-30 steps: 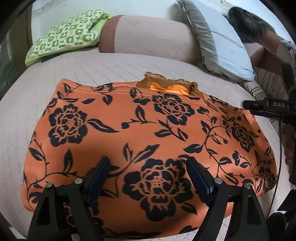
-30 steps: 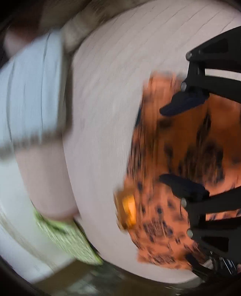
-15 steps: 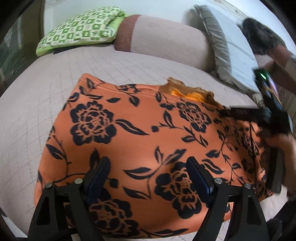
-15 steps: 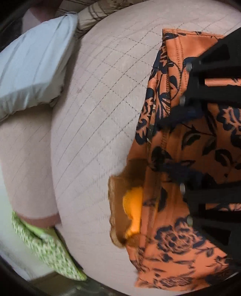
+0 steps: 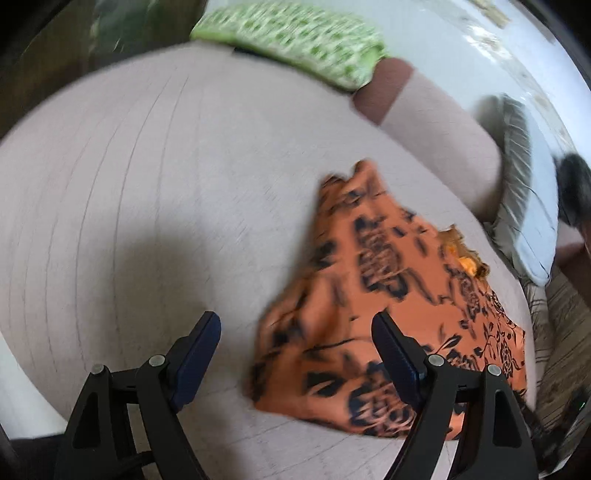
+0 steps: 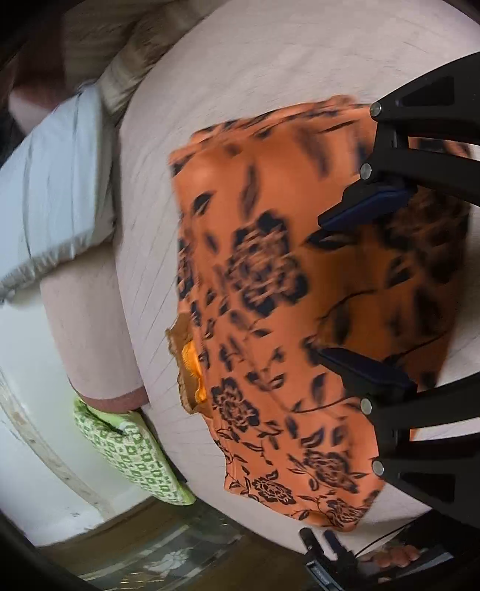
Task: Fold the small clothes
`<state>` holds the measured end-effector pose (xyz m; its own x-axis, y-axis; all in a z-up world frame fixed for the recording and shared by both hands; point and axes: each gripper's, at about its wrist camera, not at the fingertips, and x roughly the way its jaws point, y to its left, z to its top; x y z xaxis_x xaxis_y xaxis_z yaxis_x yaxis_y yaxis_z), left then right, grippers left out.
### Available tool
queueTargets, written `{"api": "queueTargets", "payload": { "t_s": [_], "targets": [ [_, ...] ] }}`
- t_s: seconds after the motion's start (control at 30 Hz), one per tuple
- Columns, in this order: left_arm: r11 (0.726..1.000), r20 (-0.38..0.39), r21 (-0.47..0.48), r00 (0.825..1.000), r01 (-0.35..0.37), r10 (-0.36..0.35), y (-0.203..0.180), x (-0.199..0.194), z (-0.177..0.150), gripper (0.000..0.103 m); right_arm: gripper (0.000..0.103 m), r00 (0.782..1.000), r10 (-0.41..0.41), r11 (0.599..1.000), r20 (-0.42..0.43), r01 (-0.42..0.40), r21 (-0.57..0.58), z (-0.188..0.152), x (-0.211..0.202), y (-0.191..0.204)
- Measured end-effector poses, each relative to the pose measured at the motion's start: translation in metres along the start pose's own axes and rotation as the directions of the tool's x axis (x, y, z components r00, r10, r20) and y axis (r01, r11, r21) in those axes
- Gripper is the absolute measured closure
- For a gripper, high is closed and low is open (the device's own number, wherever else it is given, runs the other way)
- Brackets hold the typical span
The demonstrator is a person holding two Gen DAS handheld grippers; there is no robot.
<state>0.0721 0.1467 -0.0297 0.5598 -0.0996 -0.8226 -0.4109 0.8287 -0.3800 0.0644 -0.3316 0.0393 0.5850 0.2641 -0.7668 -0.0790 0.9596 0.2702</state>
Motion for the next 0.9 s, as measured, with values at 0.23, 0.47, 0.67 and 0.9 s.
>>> {"api": "queueTargets", "payload": {
  "t_s": [0.23, 0.47, 0.67, 0.9],
  "targets": [
    [0.998, -0.053, 0.068, 0.998, -0.011, 0.014, -0.005, 0.011, -0.015, 0.092, 0.033, 0.998, 0.05, 0.998, 0.034, -0.051, 0.027, -0.012, 0.002, -0.013],
    [0.971, 0.008, 0.214, 0.994, -0.104, 0.105, -0.034, -0.002, -0.023, 0.089, 0.033, 0.996, 0.082, 0.996, 0.032, -0.084, 0.041, -0.014, 0.005, -0.019],
    [0.993, -0.061, 0.104, 0.996, -0.062, 0.068, -0.025, 0.0, -0.002, 0.029, 0.03, 0.994, 0.102, 0.993, 0.029, -0.104, 0.052, -0.012, 0.005, -0.021],
    [0.978, -0.013, 0.193, 0.996, -0.084, 0.088, -0.055, 0.049, 0.077, 0.019, 0.027, 0.993, 0.115, 0.992, 0.031, -0.116, 0.039, -0.012, 0.007, -0.019]
  ]
}}
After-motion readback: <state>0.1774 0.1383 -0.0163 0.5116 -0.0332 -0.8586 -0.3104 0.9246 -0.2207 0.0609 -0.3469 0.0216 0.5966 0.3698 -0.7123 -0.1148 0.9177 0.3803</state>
